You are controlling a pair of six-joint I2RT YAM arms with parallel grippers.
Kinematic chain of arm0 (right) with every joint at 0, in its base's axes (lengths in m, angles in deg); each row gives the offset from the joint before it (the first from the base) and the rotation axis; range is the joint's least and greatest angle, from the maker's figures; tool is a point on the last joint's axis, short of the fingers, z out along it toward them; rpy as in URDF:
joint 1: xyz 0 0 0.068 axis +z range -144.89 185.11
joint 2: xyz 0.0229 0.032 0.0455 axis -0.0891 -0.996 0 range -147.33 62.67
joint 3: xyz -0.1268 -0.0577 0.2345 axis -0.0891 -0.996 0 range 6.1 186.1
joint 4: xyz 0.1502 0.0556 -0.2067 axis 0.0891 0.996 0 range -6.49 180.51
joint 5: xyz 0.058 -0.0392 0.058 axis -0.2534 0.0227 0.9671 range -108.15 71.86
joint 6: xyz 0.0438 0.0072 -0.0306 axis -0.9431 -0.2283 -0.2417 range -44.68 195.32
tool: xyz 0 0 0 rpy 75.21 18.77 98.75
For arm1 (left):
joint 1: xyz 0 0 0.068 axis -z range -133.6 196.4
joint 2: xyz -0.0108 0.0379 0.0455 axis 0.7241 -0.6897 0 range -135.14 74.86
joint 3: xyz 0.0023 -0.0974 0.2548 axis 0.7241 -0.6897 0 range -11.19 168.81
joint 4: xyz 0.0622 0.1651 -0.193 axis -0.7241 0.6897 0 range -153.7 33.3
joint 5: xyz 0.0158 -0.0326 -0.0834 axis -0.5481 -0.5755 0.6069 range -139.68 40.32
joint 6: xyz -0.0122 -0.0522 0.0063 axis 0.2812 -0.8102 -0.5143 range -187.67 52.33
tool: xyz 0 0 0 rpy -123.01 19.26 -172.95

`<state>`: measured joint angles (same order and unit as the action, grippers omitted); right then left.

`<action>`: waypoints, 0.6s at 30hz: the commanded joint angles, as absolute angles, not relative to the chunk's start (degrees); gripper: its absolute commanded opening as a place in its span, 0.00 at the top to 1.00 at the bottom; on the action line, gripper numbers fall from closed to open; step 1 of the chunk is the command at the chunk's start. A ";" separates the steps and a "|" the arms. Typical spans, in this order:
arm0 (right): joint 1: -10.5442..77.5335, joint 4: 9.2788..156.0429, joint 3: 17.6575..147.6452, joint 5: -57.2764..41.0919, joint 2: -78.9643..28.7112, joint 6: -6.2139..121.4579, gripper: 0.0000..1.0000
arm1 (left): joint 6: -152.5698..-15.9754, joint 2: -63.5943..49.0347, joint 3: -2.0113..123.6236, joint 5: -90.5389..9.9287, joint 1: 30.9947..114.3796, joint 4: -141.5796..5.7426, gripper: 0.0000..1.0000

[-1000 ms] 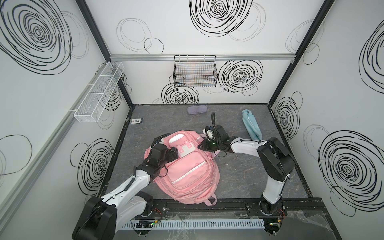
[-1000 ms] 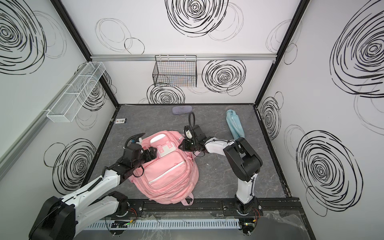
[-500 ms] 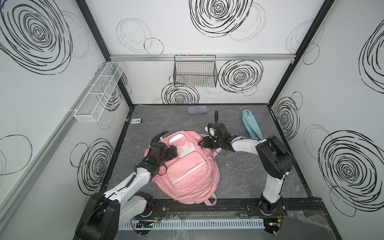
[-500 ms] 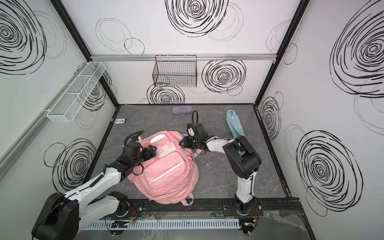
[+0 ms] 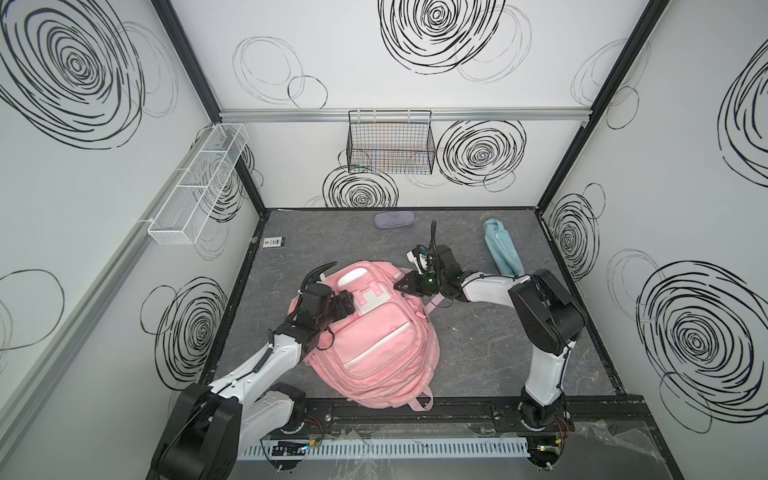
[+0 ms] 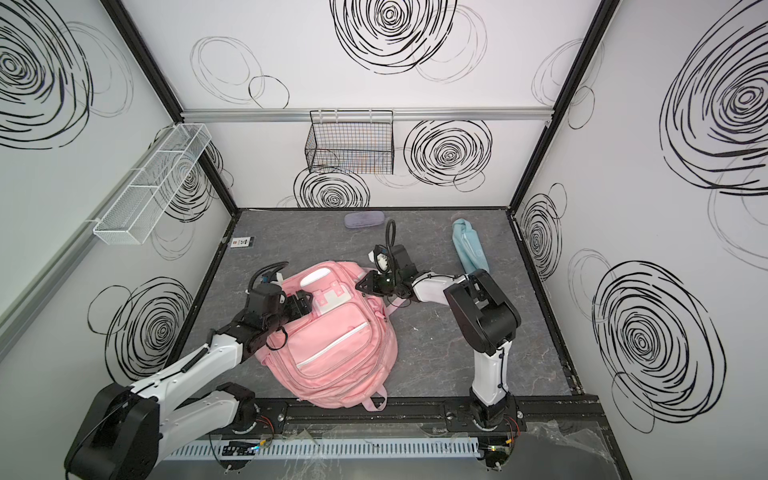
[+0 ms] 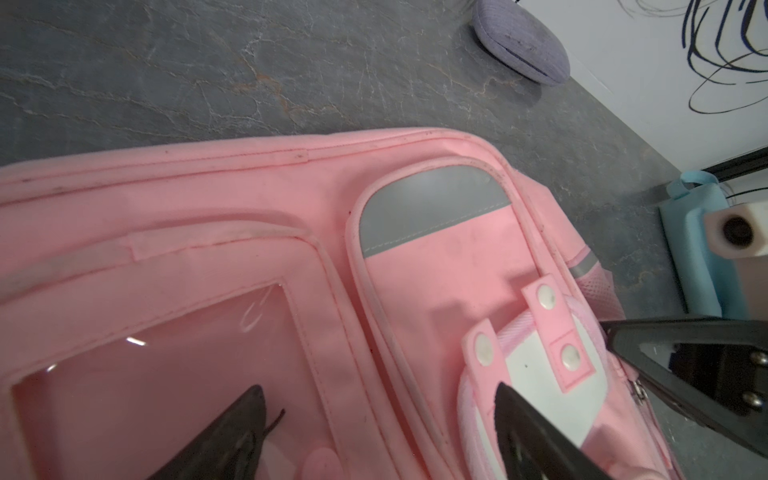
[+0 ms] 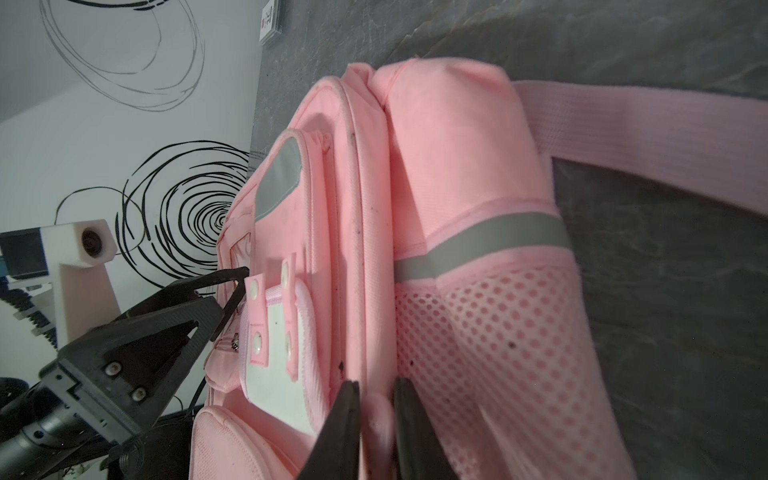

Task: Pack the student bag

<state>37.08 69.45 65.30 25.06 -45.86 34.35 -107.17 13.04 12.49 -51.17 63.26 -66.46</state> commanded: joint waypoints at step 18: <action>35.25 48.83 58.51 31.05 -32.86 39.19 1.00 | -76.03 4.18 35.95 -34.57 77.77 -46.59 0.07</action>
